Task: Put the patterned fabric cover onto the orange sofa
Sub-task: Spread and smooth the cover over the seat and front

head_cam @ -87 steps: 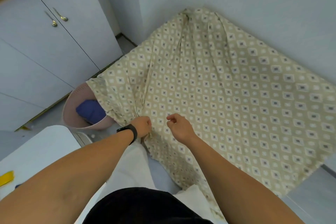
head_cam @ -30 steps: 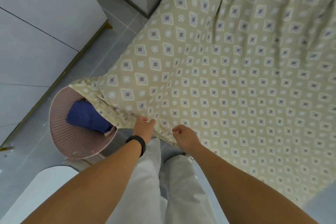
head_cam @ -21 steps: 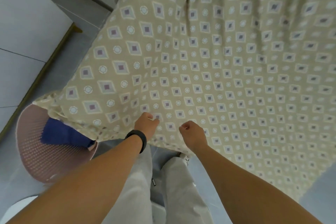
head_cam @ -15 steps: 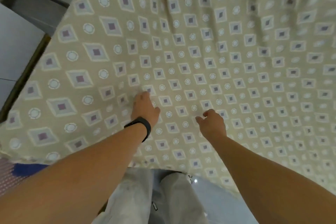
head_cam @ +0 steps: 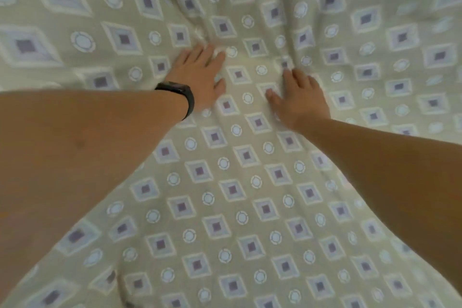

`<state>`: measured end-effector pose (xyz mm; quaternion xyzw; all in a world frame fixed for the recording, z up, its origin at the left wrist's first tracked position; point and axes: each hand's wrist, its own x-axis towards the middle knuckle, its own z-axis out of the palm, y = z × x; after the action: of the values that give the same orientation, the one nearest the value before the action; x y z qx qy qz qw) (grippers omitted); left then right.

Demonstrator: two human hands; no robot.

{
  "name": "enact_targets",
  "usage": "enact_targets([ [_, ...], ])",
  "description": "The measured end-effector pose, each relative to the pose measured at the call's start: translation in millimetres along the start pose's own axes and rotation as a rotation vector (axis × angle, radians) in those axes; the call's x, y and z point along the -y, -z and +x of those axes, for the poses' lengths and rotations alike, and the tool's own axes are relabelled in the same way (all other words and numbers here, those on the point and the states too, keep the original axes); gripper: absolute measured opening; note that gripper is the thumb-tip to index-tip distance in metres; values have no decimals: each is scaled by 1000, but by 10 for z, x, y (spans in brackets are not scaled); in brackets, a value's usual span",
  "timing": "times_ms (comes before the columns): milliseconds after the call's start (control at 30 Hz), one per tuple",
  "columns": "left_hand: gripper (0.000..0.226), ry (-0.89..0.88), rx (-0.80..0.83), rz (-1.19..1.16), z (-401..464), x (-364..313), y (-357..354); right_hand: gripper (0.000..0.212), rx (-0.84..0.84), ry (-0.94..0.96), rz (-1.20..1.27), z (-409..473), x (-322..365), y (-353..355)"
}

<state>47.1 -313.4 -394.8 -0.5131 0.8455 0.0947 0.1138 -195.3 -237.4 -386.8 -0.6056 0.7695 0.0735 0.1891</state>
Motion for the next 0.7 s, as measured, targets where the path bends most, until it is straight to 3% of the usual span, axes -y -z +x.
enact_targets([
  [100,73,-20,83,74,403,268,136,74,115,10,-48,239,-246,61],
  [200,71,-35,133,104,778,435,362,69,121,55,-39,506,-421,210],
  [433,56,-31,10,196,872,469,480,60,137,24,29,920,-582,239],
  [533,57,17,89,243,1094,336,667,58,168,16,23,931,-524,296],
  [700,63,147,257,-15,1444,192,475,76,198,-85,62,1148,-511,321],
])
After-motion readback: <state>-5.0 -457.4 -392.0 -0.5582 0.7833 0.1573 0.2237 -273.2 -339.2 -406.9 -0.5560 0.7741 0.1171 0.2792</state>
